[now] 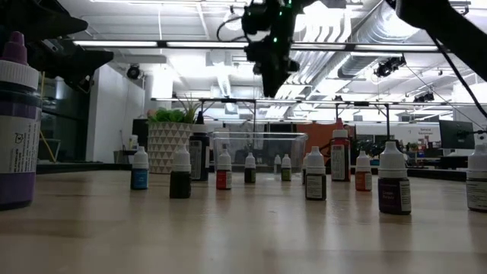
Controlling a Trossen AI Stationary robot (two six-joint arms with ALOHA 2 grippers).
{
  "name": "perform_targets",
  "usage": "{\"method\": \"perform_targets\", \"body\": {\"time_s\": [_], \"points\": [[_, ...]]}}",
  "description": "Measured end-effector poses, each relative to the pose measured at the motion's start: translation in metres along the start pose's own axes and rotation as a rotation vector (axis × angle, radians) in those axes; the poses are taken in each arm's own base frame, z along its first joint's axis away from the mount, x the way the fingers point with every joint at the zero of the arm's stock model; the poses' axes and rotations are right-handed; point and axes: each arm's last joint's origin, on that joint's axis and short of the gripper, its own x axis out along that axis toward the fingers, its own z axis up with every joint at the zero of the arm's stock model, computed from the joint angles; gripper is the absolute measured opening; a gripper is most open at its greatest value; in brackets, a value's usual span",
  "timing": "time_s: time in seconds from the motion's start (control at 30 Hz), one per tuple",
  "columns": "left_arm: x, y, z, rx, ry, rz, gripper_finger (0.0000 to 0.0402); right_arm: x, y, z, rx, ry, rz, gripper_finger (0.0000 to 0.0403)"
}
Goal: Pick & Place food coloring
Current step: Put the right small green food coloring bottle into the bin
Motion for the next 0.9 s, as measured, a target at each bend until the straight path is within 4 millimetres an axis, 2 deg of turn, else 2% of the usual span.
{"method": "perform_targets", "body": {"time_s": [0.27, 0.6, 0.77, 0.9], "points": [[0.000, 0.000, 0.000, 0.000, 0.000, 0.000, 0.0271, -0.030, 0.037, -0.021, -0.116, 0.091, 0.161, 0.0130], [0.000, 0.000, 0.000, 0.000, 0.000, 0.000, 0.0271, -0.044, 0.084, -0.035, -0.350, 0.129, 0.365, 0.0130], [0.000, 0.000, 0.000, 0.000, 0.000, 0.000, 0.0271, -0.050, 0.095, -0.055, -0.434, 0.163, 0.399, 0.0130], [0.000, 0.000, 0.000, 0.000, 0.000, 0.000, 0.0271, -0.043, 0.096, -0.079, -0.487, 0.113, 0.392, 0.0130]]}}
